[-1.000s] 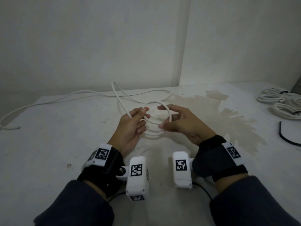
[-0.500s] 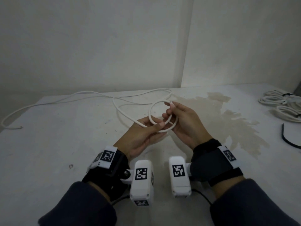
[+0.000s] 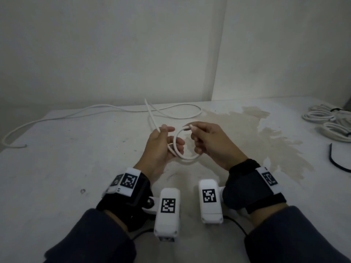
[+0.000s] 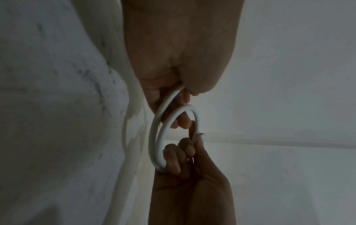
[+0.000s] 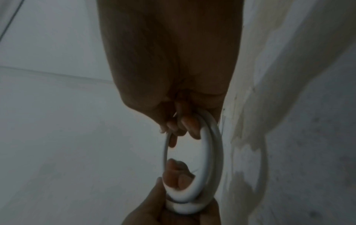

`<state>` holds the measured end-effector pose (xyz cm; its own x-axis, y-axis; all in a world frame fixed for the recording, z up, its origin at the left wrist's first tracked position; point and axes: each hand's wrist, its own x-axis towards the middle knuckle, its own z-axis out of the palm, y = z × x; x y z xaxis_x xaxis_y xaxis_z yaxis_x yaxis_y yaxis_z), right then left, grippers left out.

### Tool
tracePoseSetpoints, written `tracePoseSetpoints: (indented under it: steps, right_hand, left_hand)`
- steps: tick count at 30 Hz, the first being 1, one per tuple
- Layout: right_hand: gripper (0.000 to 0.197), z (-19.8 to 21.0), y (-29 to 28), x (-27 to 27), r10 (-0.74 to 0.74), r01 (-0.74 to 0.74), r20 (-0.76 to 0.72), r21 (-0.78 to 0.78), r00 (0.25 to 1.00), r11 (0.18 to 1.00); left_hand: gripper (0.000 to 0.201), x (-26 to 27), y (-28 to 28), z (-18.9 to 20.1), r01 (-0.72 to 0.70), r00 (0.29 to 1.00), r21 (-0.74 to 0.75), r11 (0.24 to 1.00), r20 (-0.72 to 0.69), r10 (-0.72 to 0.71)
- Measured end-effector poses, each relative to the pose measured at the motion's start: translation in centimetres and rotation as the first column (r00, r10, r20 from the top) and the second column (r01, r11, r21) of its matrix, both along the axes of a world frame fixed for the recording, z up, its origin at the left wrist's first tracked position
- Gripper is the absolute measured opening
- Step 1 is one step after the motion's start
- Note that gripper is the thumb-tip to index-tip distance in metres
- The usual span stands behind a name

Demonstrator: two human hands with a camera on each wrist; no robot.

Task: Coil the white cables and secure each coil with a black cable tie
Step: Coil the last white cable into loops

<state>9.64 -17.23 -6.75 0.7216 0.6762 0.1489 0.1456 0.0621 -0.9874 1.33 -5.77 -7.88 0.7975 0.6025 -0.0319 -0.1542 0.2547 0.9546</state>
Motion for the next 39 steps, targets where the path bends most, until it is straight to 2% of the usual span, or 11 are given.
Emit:
tracePoseSetpoints:
  steps: [5,10,14,17,20,24,27,30,34,37,39]
  right_hand:
    - [0.007,0.5,-0.4,-0.5,0.144,-0.142,0.024,-0.057,0.989,0.988]
    - [0.011,1.0,-1.3,-0.5,0.241,-0.242,-0.011,-0.028,0.97,0.97]
    - [0.015,1.2,-1.3,-0.5,0.244,-0.242,0.043,-0.029,0.969,0.97]
    - [0.032,1.4,-1.4,-0.6,0.27,-0.269,0.104,-0.024,0.957,0.963]
    - [0.044,1.8,-1.7,-0.7,0.326,-0.325,0.147,-0.033,0.934,0.945]
    - [0.051,2.0,-1.8,-0.6,0.37,-0.369,0.144,-0.037,0.918,0.929]
    - [0.057,2.2,-1.7,-0.7,0.305,-0.311,0.218,-0.003,0.927,0.95]
    - [0.047,2.6,-1.6,-0.9,0.124,-0.144,0.405,0.019,0.906,0.989]
    - [0.027,2.2,-1.9,-0.1,-0.233,0.29,0.735,0.052,0.636,0.956]
    - [0.017,2.3,-2.0,0.1,-0.276,0.189,0.755,0.202,0.595,0.961]
    - [0.019,2.6,-2.1,0.0,-0.209,0.104,0.677,0.192,0.706,0.976]
  left_hand:
    - [0.035,-0.2,-0.2,1.3,0.224,0.972,0.093,0.97,-0.097,-0.215]
    - [0.03,-0.7,0.0,2.1,0.417,0.9,0.159,0.895,-0.205,-0.384]
    - [0.026,-1.1,-0.3,3.2,0.41,0.904,0.339,0.847,-0.275,-0.327]
    - [0.031,-1.3,-0.5,3.7,0.392,0.915,0.502,0.771,-0.304,-0.266]
    - [0.033,-1.5,-0.6,4.2,0.406,0.91,0.477,0.78,-0.289,-0.297]
    - [0.029,-1.4,-1.0,4.1,0.3,0.951,0.52,0.8,-0.232,-0.206]
    - [0.031,-1.0,-1.2,4.2,0.183,0.982,0.61,0.771,-0.143,-0.121]
    - [0.037,-0.9,-1.3,4.4,0.056,0.998,0.737,0.674,-0.023,-0.058]
    - [0.033,-1.1,-1.0,4.6,-0.043,0.998,0.894,0.446,0.056,-0.017]
    - [0.028,-0.7,-1.2,5.2,-0.116,0.984,0.89,0.44,0.163,-0.071]
    - [0.024,-0.2,-1.6,5.5,-0.146,0.972,0.849,0.507,0.218,-0.085]
